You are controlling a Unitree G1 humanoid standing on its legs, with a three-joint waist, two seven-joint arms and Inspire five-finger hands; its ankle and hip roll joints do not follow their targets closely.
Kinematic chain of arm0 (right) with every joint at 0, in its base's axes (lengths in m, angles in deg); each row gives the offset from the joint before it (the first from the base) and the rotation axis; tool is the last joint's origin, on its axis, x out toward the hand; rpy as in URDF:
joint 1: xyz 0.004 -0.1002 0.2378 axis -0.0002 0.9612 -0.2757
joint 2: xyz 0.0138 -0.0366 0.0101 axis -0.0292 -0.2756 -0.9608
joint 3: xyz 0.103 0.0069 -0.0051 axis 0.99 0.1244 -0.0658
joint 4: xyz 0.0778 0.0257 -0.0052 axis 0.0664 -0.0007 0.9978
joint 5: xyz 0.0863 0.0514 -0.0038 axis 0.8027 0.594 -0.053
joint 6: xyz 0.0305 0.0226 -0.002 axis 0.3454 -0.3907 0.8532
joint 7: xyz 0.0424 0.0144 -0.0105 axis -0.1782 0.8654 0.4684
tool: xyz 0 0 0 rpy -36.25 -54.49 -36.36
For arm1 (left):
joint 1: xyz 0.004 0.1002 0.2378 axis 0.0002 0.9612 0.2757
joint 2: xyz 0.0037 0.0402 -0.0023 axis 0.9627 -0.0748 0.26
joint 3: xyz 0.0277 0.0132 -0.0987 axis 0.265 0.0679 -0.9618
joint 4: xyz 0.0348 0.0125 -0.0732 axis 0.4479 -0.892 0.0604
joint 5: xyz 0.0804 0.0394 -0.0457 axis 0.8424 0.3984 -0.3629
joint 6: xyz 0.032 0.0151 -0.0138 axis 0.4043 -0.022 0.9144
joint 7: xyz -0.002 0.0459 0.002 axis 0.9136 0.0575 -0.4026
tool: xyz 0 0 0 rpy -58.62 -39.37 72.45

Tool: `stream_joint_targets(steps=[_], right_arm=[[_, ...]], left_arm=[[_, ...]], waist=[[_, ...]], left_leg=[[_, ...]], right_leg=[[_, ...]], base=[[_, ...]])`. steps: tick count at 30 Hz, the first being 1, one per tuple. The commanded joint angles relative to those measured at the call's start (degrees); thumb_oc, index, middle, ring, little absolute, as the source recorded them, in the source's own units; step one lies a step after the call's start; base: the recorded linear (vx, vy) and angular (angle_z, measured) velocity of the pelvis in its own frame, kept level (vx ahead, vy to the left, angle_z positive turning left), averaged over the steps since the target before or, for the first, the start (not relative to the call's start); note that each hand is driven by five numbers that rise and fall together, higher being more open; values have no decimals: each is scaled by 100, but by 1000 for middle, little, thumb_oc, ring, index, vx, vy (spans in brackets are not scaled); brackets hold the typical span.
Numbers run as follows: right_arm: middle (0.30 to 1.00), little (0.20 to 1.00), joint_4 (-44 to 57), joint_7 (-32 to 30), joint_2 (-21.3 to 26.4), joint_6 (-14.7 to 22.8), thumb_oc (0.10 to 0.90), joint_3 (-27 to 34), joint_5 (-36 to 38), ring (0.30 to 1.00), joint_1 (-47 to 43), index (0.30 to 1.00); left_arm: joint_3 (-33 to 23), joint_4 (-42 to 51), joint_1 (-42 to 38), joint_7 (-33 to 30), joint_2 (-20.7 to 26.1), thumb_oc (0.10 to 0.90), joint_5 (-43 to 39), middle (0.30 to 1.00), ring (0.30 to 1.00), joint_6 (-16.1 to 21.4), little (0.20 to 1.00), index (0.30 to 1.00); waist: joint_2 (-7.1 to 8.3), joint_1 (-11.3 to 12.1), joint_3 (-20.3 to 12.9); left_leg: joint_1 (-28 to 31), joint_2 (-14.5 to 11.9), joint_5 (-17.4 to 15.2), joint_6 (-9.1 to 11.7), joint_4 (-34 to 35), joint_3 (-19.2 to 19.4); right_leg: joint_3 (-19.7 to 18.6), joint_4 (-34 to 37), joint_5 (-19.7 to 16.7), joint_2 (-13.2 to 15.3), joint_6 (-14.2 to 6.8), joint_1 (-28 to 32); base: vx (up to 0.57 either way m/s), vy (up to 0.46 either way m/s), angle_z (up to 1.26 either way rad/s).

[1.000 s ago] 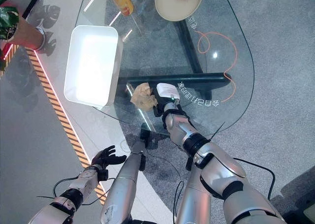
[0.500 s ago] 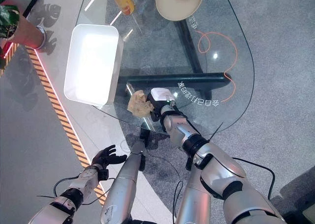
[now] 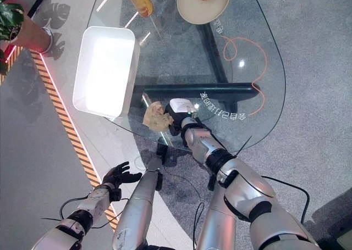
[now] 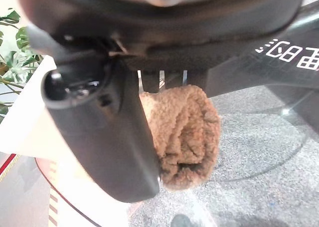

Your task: Wipe the table with a cloth and put it in the basket.

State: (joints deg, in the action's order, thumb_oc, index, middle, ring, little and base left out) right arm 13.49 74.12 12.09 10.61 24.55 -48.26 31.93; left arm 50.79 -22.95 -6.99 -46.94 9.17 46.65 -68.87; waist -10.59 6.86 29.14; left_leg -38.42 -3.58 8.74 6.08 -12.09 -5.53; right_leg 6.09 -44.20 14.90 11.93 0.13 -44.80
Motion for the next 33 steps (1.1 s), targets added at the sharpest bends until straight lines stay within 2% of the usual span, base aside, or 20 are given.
stream_joint_targets(steps=[1,8,10,17,18,24,33], right_arm=[[300,200,-152,-765,-165,452,100,318,303,300,-999,300],[300,200,-515,-2223,281,269,100,876,669,300,-1241,300],[300,200,-567,-2473,414,173,100,1016,768,300,-1252,300],[300,200,-803,-2796,856,-31,100,1224,1029,300,-1282,300],[300,200,-831,-2811,870,-34,100,1228,1038,300,-1225,300],[300,200,-1093,-3052,1182,-78,100,1288,956,300,-1272,300],[300,200,-1683,-3388,1657,-347,100,1420,1066,300,-1303,300]], left_arm=[[216,-217,-262,-125,265,800,-123,900,900,55,900,900],[196,-278,-129,-98,289,800,-181,900,900,189,900,900],[188,-250,-87,-111,301,800,-190,900,900,201,900,900],[190,-231,-112,-64,407,800,-293,900,900,187,900,900],[208,-241,-62,-57,408,800,-299,900,900,185,900,900],[195,-271,-40,-8,493,800,-362,900,900,219,900,900],[133,-278,-49,67,666,800,-412,900,900,182,900,900]], waist=[[-98,77,66],[-127,66,66],[-115,60,66],[-74,15,66],[-68,10,66],[-57,-15,66],[-5,-34,66]], left_leg=[[-29,654,-686,-620,-943,584],[-60,634,-731,-645,-979,596],[-76,626,-753,-656,-997,596],[-142,598,-803,-686,-1036,617],[-13,601,-971,-661,-1079,605],[-31,587,-1010,-673,-1115,621],[-80,548,-1060,-704,-1155,643]], right_leg=[[67,1461,-1231,-99,-78,210],[52,1404,-1215,-125,-88,159],[54,1394,-1210,-137,-95,148],[74,1396,-1203,-155,-104,94],[31,1311,-1029,-156,-152,195],[44,1297,-1003,-154,-152,187],[79,1274,-968,-168,-151,165]], base=[[3,8,-7],[3,5,0],[0,0,0],[9,-2,0],[65,-12,0],[11,-2,0],[0,0,0]])
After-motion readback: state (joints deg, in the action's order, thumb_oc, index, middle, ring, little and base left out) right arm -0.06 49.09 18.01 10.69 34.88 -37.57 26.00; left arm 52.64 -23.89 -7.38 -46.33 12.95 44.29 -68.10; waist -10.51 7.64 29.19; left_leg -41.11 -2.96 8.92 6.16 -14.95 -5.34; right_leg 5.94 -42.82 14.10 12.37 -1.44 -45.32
